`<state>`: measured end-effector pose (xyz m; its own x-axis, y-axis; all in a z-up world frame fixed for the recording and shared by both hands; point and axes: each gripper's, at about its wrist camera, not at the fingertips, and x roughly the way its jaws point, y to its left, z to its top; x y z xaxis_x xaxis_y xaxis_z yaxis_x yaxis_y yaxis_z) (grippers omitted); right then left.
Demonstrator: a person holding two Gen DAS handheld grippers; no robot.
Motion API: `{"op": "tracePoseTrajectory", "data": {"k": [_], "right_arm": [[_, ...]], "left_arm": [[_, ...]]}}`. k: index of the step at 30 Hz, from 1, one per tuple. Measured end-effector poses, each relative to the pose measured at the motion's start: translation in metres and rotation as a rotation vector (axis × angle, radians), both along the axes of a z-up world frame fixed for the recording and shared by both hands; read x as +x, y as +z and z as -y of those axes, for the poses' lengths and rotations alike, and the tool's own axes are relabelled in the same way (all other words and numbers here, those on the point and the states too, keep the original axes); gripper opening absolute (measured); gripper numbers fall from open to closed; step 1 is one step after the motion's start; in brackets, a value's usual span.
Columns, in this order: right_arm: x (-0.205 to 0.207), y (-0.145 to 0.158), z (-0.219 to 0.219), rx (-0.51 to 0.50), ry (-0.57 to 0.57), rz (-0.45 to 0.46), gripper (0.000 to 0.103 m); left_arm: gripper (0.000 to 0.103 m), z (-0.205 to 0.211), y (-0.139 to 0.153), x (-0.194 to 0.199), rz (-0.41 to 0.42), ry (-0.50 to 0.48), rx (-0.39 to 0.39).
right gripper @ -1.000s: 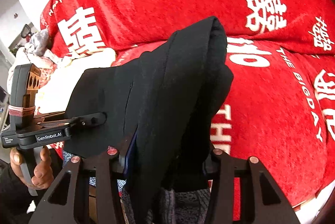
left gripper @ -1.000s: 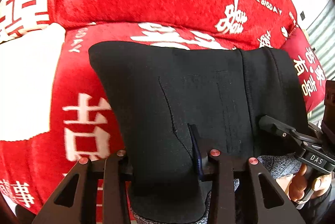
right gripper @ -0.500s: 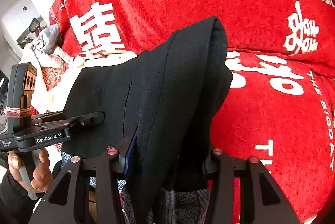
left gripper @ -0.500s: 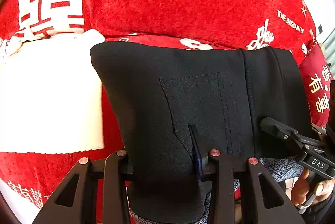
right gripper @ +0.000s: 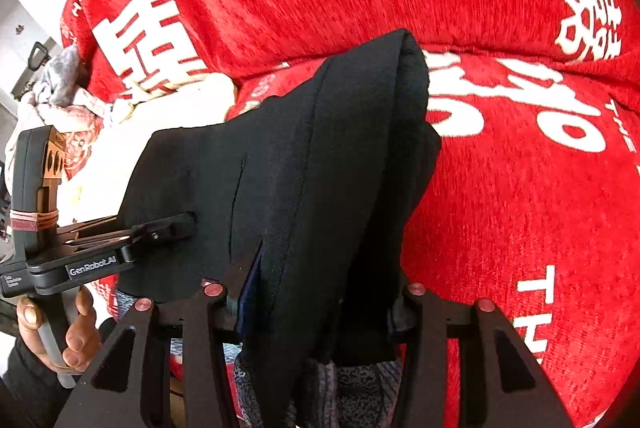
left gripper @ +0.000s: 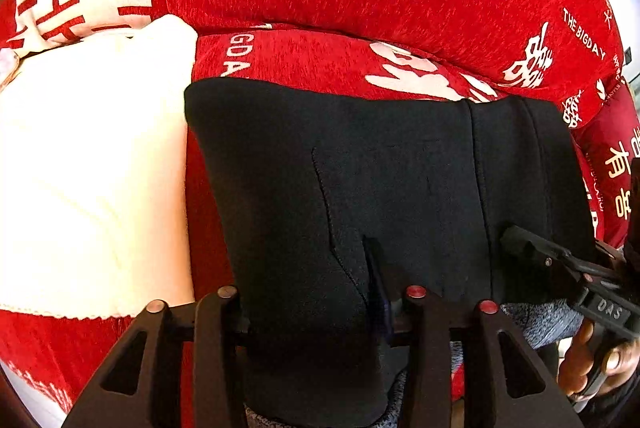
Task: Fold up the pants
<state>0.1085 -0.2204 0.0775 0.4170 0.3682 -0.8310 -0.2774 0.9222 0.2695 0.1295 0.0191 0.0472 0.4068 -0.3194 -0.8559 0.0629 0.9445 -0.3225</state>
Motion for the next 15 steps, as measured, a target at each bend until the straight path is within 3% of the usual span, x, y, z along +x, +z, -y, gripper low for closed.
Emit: {"op": "tracePoseTrajectory", "data": {"k": [2, 5, 6, 10, 12, 15], "right_arm": [[0.004, -0.006, 0.004, 0.010, -0.007, -0.011, 0.055], [0.011, -0.017, 0.013, 0.030, -0.021, -0.042, 0.063], [0.014, -0.020, 0.017, 0.048, -0.026, -0.056, 0.066], [0.023, -0.028, 0.026, 0.102, -0.034, -0.100, 0.076], [0.028, -0.032, 0.029, 0.119, -0.048, -0.137, 0.082], [0.025, -0.027, 0.037, 0.125, -0.080, -0.151, 0.082]], "left_arm": [[0.054, -0.002, -0.002, 0.001, 0.003, 0.001, -0.007], [0.077, -0.006, -0.012, 0.004, -0.008, 0.024, 0.003], [0.080, -0.010, -0.017, 0.006, -0.018, 0.039, -0.012], [0.082, -0.024, -0.027, 0.009, -0.056, 0.059, -0.118], [0.085, -0.026, -0.028, 0.010, -0.068, 0.057, -0.122], [0.085, -0.031, -0.017, 0.005, -0.055, 0.089, -0.093]]}}
